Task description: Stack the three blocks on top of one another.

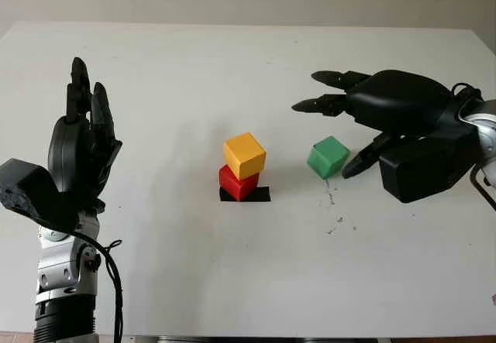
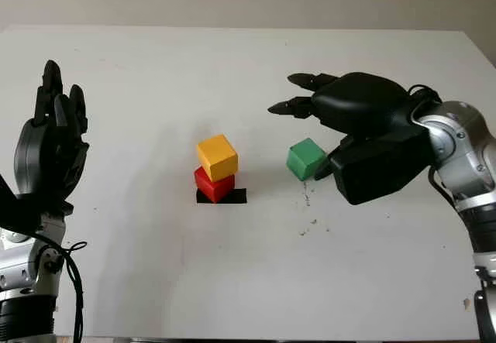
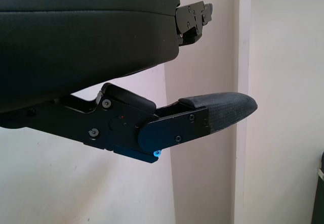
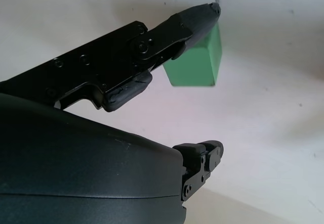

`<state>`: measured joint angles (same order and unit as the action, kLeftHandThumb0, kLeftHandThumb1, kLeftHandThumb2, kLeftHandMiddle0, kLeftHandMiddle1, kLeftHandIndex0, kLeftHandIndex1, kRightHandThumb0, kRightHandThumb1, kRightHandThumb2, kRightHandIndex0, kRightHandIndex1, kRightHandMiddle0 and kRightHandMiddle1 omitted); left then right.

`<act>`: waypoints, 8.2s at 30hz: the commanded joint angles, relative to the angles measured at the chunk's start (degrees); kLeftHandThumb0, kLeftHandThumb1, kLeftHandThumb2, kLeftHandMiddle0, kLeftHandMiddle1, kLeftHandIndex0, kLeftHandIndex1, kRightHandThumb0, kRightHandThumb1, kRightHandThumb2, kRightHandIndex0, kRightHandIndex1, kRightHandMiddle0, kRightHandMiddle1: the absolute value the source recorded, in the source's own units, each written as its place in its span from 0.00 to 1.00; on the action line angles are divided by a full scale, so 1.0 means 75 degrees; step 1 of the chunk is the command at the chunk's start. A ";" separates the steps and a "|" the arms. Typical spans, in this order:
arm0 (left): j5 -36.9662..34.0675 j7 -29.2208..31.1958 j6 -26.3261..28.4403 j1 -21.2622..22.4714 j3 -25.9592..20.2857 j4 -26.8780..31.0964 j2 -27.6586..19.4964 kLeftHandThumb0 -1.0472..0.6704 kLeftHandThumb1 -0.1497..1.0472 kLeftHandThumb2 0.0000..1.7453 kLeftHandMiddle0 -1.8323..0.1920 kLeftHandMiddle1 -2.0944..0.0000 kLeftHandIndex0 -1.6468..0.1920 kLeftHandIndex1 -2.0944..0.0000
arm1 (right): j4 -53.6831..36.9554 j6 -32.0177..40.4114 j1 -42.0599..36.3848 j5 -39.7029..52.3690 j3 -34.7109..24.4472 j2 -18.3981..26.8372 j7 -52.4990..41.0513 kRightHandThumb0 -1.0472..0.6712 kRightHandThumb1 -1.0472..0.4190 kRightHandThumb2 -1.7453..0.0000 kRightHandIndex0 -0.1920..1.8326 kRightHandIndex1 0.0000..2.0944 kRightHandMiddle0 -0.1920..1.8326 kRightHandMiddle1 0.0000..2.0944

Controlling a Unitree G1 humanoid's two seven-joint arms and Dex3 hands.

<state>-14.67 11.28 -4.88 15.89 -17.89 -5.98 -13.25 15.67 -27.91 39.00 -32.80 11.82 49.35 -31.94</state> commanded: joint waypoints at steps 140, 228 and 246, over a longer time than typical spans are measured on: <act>0.0612 -0.0919 0.0753 -0.0004 0.0845 0.1079 0.0416 0.21 1.00 0.38 1.00 1.00 1.00 1.00 | -0.1322 0.6095 0.3099 0.0776 0.1510 -0.2773 -0.3136 0.35 0.08 0.97 0.24 0.03 0.26 0.75; 0.0680 -0.0984 0.0690 -0.0020 0.0839 0.0963 0.0444 0.21 1.00 0.39 1.00 1.00 1.00 1.00 | -0.1799 0.6017 0.2469 0.3424 -0.0914 -0.2178 -0.3054 0.09 0.01 0.91 0.00 0.00 0.00 0.00; 0.0293 -0.0291 0.0541 0.0162 0.0705 0.0568 0.0249 0.21 1.00 0.39 1.00 1.00 1.00 1.00 | -0.0790 0.4466 -0.1497 0.4293 -0.2453 -0.4451 0.2390 0.21 0.00 0.66 0.00 0.00 0.00 0.00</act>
<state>-12.18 8.64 -0.18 16.13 -12.37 -1.53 -10.80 9.63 6.43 27.93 -1.05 -6.53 16.62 -14.93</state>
